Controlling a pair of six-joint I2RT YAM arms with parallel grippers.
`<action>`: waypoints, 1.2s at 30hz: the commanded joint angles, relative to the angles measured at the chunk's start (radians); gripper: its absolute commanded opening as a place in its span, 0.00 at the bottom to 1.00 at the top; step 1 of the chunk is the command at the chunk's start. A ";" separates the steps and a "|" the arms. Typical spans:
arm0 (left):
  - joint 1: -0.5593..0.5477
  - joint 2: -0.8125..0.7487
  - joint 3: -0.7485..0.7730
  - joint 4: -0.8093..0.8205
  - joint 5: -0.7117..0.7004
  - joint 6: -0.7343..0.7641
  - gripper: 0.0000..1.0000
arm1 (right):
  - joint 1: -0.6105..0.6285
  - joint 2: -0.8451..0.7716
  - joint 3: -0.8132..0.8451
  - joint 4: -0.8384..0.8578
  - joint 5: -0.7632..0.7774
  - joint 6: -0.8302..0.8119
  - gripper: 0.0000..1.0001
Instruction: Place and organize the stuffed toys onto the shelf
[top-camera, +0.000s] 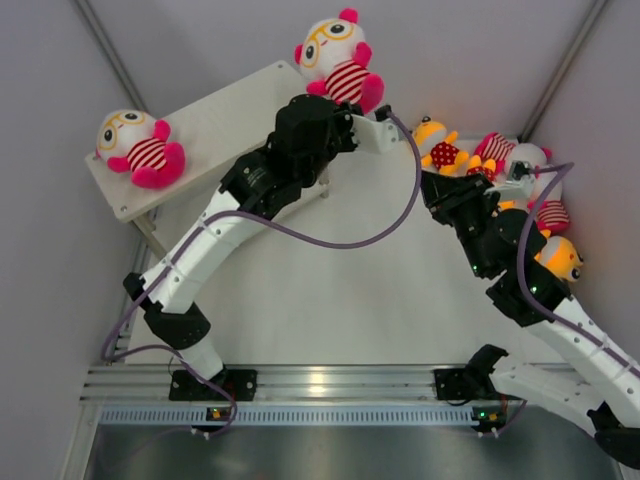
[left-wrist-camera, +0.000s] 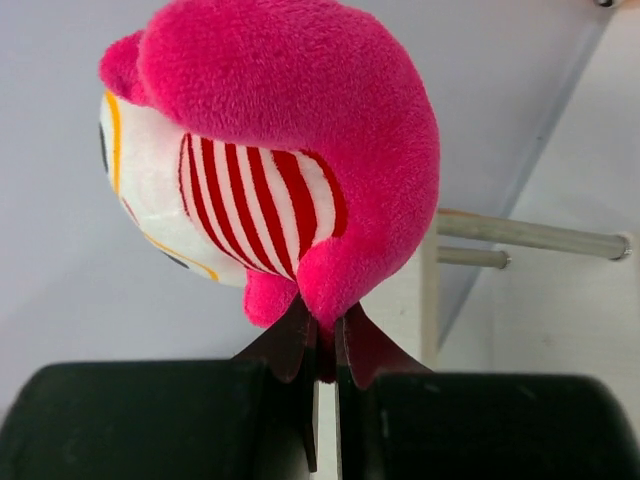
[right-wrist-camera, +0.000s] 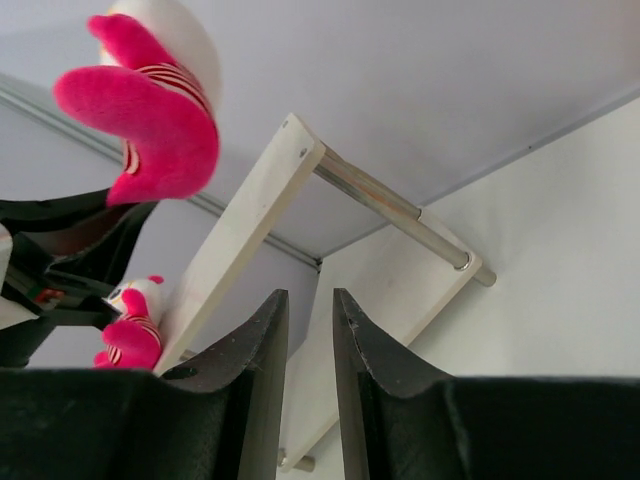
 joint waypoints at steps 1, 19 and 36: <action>0.020 -0.094 0.026 0.119 -0.090 0.159 0.00 | 0.020 -0.030 -0.003 -0.004 0.028 -0.036 0.25; 0.531 -0.441 -0.372 -0.004 0.196 0.194 0.00 | 0.021 -0.033 -0.039 -0.006 -0.045 -0.099 0.23; 0.611 -0.386 -0.439 -0.059 0.161 0.164 0.00 | 0.020 -0.074 -0.072 -0.037 -0.012 -0.107 0.23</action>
